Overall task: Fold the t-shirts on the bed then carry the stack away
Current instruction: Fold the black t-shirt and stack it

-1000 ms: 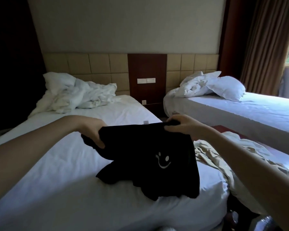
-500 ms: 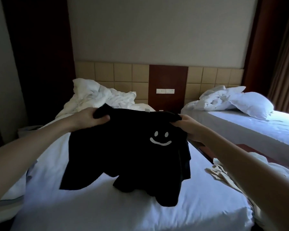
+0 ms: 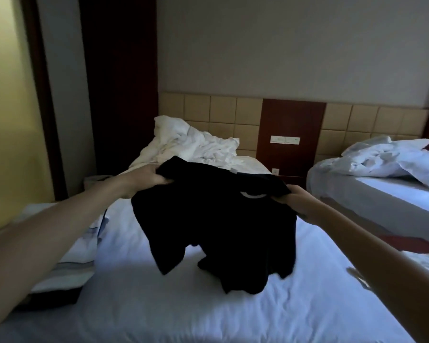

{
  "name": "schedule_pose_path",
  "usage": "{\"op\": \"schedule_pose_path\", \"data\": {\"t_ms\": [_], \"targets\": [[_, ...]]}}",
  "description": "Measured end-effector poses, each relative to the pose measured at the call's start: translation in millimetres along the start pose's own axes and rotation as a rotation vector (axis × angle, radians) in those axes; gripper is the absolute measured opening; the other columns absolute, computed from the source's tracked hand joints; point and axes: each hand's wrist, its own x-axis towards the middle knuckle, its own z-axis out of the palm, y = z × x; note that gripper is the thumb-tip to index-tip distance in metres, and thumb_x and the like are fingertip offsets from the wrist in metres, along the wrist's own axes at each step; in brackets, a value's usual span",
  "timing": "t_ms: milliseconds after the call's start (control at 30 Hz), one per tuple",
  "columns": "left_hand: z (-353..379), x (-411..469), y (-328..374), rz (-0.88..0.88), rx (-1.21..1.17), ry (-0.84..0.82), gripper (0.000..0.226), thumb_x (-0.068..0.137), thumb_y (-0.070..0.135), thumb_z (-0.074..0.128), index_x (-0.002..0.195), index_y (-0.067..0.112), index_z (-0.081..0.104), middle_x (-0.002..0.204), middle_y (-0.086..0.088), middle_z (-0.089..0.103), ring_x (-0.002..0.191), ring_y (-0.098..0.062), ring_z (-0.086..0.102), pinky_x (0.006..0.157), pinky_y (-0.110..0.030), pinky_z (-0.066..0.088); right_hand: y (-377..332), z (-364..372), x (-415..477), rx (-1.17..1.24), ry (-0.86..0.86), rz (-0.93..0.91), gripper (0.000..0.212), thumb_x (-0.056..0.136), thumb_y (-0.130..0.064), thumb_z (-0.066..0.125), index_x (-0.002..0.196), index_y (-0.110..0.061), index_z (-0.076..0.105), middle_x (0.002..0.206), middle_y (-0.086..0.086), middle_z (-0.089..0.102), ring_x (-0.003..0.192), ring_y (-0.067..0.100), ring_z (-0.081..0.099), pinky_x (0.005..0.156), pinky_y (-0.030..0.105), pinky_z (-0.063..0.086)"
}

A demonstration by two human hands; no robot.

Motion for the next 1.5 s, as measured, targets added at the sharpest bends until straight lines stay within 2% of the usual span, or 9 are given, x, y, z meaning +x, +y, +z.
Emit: {"op": "schedule_pose_path", "data": {"t_ms": [167,300,433,600,767,900,1200,1367,1500], "targets": [[-11,-15,4,-0.075,0.934,0.027,0.031,0.072,0.045,0.077,0.078,0.03,0.051,0.076,0.01,0.055,0.072,-0.01,0.054,0.061,-0.024,0.042,-37,3,-9,-0.268,-0.14,-0.131,0.012,0.089,-0.013,0.06,0.099,-0.019,0.059,0.098,0.001,0.061,0.095,0.017,0.059,0.076,0.019,0.05],[-21,-19,15,0.067,0.528,0.269,0.034,0.089,0.014,0.06,0.062,0.022,0.042,0.062,0.002,0.048,0.056,-0.014,0.045,0.049,-0.024,0.03,-60,5,4,-1.235,-0.021,-0.219,0.046,0.082,-0.041,0.068,0.117,-0.013,0.059,0.106,0.003,0.063,0.099,0.022,0.06,0.087,0.032,0.048],[-24,-31,12,0.016,0.161,0.282,0.008,0.091,0.01,0.056,0.085,0.006,0.06,0.073,-0.005,0.056,0.064,-0.013,0.05,0.058,-0.024,0.036,-78,10,7,-0.88,0.092,-0.225,0.031,0.089,-0.025,0.062,0.106,0.001,0.064,0.085,0.011,0.06,0.085,0.025,0.056,0.075,0.03,0.04],[-38,-53,23,0.006,0.337,0.056,0.024,0.081,0.027,0.073,0.101,0.017,0.064,0.094,0.002,0.066,0.083,-0.009,0.062,0.068,-0.017,0.045,-79,5,-13,-0.408,-0.168,-0.125,0.005,0.09,-0.012,0.059,0.091,-0.007,0.061,0.075,0.0,0.059,0.055,0.004,0.061,0.049,0.013,0.043],[-54,-48,37,-0.008,0.978,0.18,0.026,0.077,0.043,0.073,0.077,0.021,0.059,0.075,0.004,0.061,0.072,-0.015,0.059,0.066,-0.032,0.047,-93,-1,-11,-0.776,-0.419,-0.059,0.061,0.045,-0.064,0.075,0.092,-0.027,0.062,0.086,-0.009,0.068,0.083,0.009,0.065,0.073,0.02,0.048],[-54,-33,33,0.059,0.747,0.309,0.036,0.09,0.018,0.059,0.057,0.013,0.043,0.056,0.0,0.044,0.05,-0.014,0.043,0.049,-0.026,0.03,-96,1,19,-1.214,-0.131,-0.26,0.02,0.088,-0.03,0.062,0.074,-0.017,0.054,0.071,-0.002,0.05,0.074,0.018,0.053,0.078,0.034,0.045],[-48,-40,14,-0.115,0.523,-0.166,0.026,0.077,0.029,0.076,0.097,0.022,0.061,0.089,0.006,0.066,0.077,-0.001,0.063,0.064,-0.011,0.046,-71,2,14,-0.816,-0.375,-0.1,0.009,0.085,-0.029,0.065,0.081,-0.025,0.058,0.08,-0.006,0.06,0.073,0.005,0.058,0.061,0.01,0.042],[-34,-18,-22,-0.356,0.643,-0.467,0.03,0.074,0.032,0.079,0.099,0.026,0.063,0.1,0.006,0.067,0.095,-0.01,0.063,0.076,-0.019,0.048,-33,9,34,-0.751,-0.631,0.09,0.082,0.033,-0.067,0.081,0.102,-0.025,0.064,0.102,-0.007,0.069,0.095,0.012,0.065,0.086,0.022,0.05],[-26,19,-54,-0.226,0.648,-0.38,0.014,0.078,0.028,0.076,0.08,0.025,0.062,0.079,0.008,0.063,0.075,-0.01,0.06,0.065,-0.018,0.042,-2,25,68,-0.895,-0.491,0.021,0.049,0.074,-0.034,0.077,0.115,-0.012,0.061,0.109,0.002,0.064,0.099,0.018,0.061,0.094,0.028,0.046]]}}
